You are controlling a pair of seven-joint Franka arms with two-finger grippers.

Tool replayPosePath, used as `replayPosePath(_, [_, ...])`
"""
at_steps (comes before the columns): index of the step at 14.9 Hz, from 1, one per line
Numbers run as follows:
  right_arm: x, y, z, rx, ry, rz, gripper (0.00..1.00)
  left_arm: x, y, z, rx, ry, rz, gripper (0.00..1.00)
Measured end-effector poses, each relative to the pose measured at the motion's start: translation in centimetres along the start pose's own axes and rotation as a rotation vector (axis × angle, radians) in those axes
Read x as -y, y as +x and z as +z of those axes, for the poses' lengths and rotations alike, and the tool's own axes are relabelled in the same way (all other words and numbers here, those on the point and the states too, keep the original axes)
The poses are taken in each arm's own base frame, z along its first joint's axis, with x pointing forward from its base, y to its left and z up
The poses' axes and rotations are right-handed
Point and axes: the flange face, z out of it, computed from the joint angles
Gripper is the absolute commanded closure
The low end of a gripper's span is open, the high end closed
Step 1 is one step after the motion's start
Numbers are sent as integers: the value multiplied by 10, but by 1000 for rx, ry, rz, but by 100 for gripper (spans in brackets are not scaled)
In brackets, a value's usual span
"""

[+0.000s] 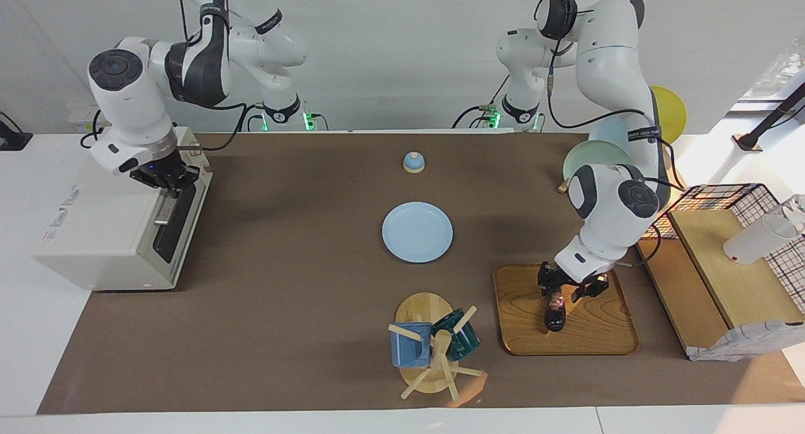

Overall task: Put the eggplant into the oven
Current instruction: 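Grasp the eggplant with the left gripper while the right gripper opens the oven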

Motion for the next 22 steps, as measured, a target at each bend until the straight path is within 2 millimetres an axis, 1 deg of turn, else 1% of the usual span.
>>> replayPosePath(1, [0, 0, 0, 0, 0, 0, 100, 0, 0, 1, -1, 1, 0, 40])
replayPosePath(2, [0, 0, 1, 0, 1, 0, 100, 1, -1, 2, -2, 1, 0, 55])
replayPosePath(3, [1, 0, 1, -1, 3, 1, 100, 1, -1, 2, -2, 1, 1, 74])
replayPosePath(4, [1, -1, 2, -3, 9, 6, 100, 1, -1, 2, -2, 1, 2, 97])
replayPosePath(5, [4, -1, 2, -9, 29, 12, 100, 1, -1, 2, -2, 1, 4, 100])
replayPosePath(6, [11, 0, 4, -17, 53, 14, 100, 1, -1, 2, -1, 1, 6, 100])
replayPosePath(7, [25, 1, 6, -24, 76, 12, 100, 1, -1, 1, 0, 1, 8, 100])
replayPosePath(8, [44, 3, 11, -30, 87, 14, 100, 3, 0, -1, 6, 0, 8, 100])
replayPosePath(10, [80, 7, 28, -35, 89, 18, 100, 3, 4, -14, 31, -8, 8, 100])
replayPosePath(11, [93, 10, 38, -35, 91, 14, 100, 2, 7, -25, 46, -15, 9, 100])
replayPosePath(12, [102, 13, 48, -34, 93, 10, 100, -1, 8, -40, 56, -24, 5, 100])
replayPosePath(15, [118, 19, 71, -35, 110, 2, 100, -15, 1, -94, 89, -61, -42, 100])
replayPosePath(16, [122, 19, 76, -40, 114, 0, 100, -26, -3, -112, 106, -70, -63, 100])
replayPosePath(17, [124, 19, 80, -44, 116, -2, 100, -43, -7, -126, 120, -73, -90, 100])
replayPosePath(18, [126, 19, 84, -47, 118, -3, 100, -66, -12, -136, 131, -74, -118, 100])
replayPosePath(19, [127, 18, 86, -48, 121, -3, 100, -94, -18, -140, 141, -72, -142, 100])
replayPosePath(20, [128, 17, 89, -54, 124, -2, 100, -123, -25, -140, 156, -70, -163, 100])
replayPosePath(22, [133, 12, 102, -77, 132, -2, 100, -179, -40, -134, 188, -75, -211, 100])
